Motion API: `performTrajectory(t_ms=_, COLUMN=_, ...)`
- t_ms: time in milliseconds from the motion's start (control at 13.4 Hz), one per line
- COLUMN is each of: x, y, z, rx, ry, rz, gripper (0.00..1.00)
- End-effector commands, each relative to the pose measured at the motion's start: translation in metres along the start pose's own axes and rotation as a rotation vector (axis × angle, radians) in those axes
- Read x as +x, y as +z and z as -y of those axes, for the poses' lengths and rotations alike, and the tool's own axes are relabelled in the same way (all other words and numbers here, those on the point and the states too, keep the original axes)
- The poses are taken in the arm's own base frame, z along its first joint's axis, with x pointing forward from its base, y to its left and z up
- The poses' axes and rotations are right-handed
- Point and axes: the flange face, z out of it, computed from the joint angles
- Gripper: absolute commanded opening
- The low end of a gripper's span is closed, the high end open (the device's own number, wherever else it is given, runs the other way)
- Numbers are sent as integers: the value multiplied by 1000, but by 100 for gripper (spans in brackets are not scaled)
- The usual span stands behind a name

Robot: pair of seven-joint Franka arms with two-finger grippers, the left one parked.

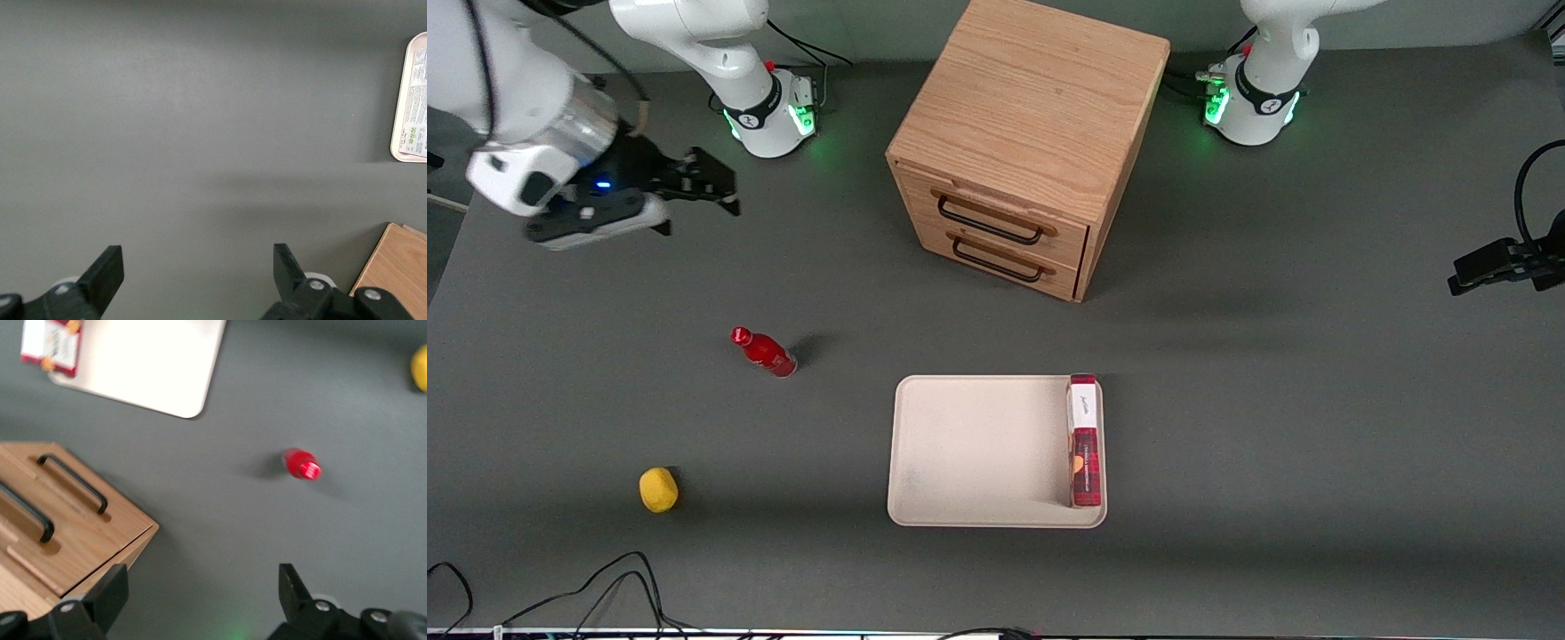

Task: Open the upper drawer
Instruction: 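Move the right gripper toward the wooden cabinet's drawer handles, then lower the open right gripper around the upper drawer's black handle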

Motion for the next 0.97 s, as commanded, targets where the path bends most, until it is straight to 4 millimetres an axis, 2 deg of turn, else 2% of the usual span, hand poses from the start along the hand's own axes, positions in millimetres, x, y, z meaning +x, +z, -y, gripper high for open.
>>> performTrajectory(t_ms=0, x=27, y=4, z=30, rx=43, ry=-246, rz=-1, gripper=100)
performTrajectory(t_ms=149, x=39, y=11, z=57, rx=54, ry=-413, rz=-35, gripper=100)
performTrajectory(t_ms=224, x=49, y=22, z=60, rx=70, ry=-444, rz=-30, gripper=100)
performTrajectory(t_ms=373, x=64, y=39, z=88, rx=97, ry=-559, rz=-22, gripper=100)
performTrajectory(t_ms=448, x=73, y=45, z=92, rx=103, ry=-605, rz=-38, gripper=100)
performTrajectory(t_ms=597, x=78, y=55, z=122, rx=94, ry=-666, rz=-69, gripper=100)
performTrajectory(t_ms=896, x=80, y=78, z=148, rx=73, ry=-742, rz=-56, gripper=100)
